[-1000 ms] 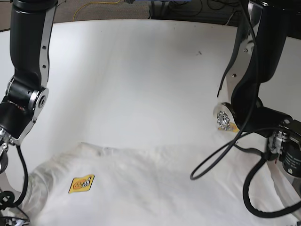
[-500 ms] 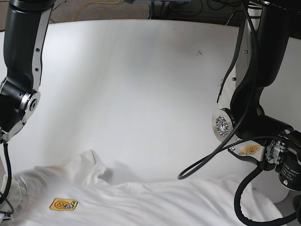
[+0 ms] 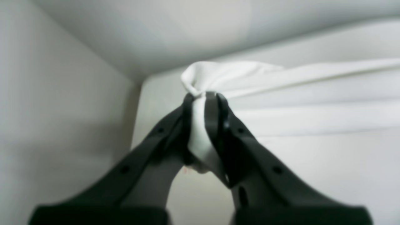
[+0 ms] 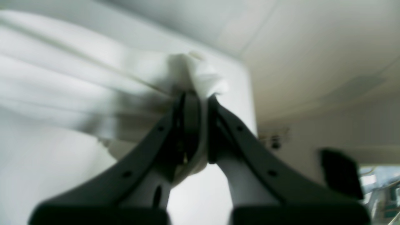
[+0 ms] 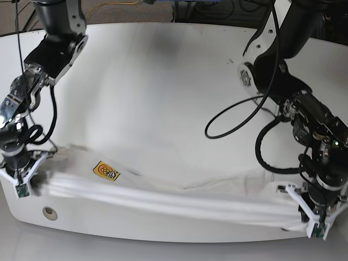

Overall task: Layout the t-shirt on the table in an organized manner, then fold the t-shirt properly
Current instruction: 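Shake the held t-shirt with both grippers, raising and lowering it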

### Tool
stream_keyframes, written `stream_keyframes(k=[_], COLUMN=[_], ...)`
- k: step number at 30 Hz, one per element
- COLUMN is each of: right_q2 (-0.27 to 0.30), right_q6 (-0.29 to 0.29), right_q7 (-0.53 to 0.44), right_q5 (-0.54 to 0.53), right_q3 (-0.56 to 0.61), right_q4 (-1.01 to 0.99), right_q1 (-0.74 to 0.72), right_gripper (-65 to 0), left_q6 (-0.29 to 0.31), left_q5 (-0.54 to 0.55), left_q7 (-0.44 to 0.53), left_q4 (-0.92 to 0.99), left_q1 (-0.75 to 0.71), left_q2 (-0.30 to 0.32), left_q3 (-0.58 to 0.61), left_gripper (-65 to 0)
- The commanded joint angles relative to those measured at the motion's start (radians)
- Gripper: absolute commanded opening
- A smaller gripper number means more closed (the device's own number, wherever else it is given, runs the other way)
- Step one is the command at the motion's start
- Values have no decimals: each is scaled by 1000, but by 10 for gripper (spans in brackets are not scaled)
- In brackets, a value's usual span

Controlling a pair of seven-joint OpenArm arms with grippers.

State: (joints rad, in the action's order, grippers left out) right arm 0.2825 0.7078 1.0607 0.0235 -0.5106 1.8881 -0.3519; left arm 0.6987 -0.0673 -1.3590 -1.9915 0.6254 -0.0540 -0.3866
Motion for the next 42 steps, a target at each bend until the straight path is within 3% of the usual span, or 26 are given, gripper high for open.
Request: stream_keyframes(k=[1,7,14,22,31,42], right_q2=[-15,-111,-177,-196,-191,-133], right_q6=[-10,-10,-10,-10,-10,-10], right_q7=[-33,-132,-144,-145,-145,-142], right_q5=[19,19,19,19,28,28], right_q3=[-23,-52,-79,-78,-44,60], right_q4=[34,44,58,63,61,57], right_q1=[73,264,396,446,390,178], right_gripper=[-650,-650,-650,-650,-650,-650], left_q6=[-1,-1,-1,-1,-1,-1], left_q5=[-21,-21,-21,-21,-25,-29], left_q7=[8,11,13,117,129,126], left_q4=[-18,-18,-16,-16,-15,-12], left_q1=[-78,-304,-548,-686,-568,-186], left_q2=[13,33,58,64,64,64], left_q3=[-39,-116,-186,-203,-197,-99], left_gripper=[-650,-650,-650,-650,-650,-650])
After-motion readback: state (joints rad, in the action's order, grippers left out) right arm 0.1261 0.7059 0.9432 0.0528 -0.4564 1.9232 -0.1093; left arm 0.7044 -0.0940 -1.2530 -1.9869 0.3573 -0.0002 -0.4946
